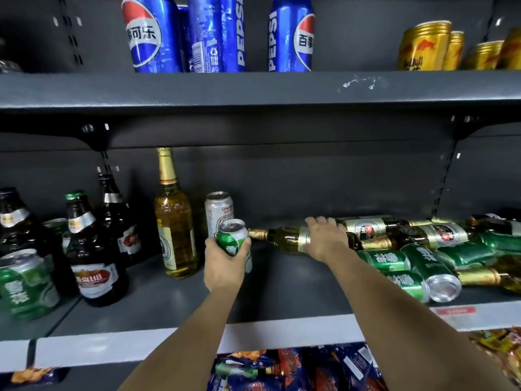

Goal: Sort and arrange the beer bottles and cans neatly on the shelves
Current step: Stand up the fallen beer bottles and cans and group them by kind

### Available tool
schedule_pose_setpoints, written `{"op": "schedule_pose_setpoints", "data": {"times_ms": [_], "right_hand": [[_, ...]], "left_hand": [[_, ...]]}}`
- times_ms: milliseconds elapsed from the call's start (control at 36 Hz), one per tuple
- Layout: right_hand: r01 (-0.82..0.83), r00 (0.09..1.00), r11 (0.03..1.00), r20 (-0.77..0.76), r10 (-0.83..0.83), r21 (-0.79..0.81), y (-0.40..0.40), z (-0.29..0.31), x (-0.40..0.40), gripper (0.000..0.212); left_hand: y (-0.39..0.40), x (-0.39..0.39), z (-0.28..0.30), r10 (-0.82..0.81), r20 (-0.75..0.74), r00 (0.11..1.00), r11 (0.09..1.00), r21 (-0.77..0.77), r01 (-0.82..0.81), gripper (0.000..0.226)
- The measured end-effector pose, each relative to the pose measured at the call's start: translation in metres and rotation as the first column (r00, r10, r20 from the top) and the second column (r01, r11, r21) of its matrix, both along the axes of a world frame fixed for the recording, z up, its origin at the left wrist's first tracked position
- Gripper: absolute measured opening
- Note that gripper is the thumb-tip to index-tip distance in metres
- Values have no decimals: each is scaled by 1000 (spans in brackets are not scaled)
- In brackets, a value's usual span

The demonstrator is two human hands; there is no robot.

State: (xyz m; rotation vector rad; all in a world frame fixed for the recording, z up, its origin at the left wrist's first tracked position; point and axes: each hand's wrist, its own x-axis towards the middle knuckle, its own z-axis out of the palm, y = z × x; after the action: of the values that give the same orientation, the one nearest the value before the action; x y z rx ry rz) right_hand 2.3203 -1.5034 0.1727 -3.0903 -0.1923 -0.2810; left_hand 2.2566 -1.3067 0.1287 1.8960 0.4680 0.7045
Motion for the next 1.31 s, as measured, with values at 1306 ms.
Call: {"op": "schedule_pose_setpoints", "data": {"times_ms": [1306], "right_hand": [[12, 988, 436, 56, -143, 900, 64, 7, 58, 71]], "left_hand": [[14, 18, -22, -44, -59, 997, 988, 147, 52, 74]]}}
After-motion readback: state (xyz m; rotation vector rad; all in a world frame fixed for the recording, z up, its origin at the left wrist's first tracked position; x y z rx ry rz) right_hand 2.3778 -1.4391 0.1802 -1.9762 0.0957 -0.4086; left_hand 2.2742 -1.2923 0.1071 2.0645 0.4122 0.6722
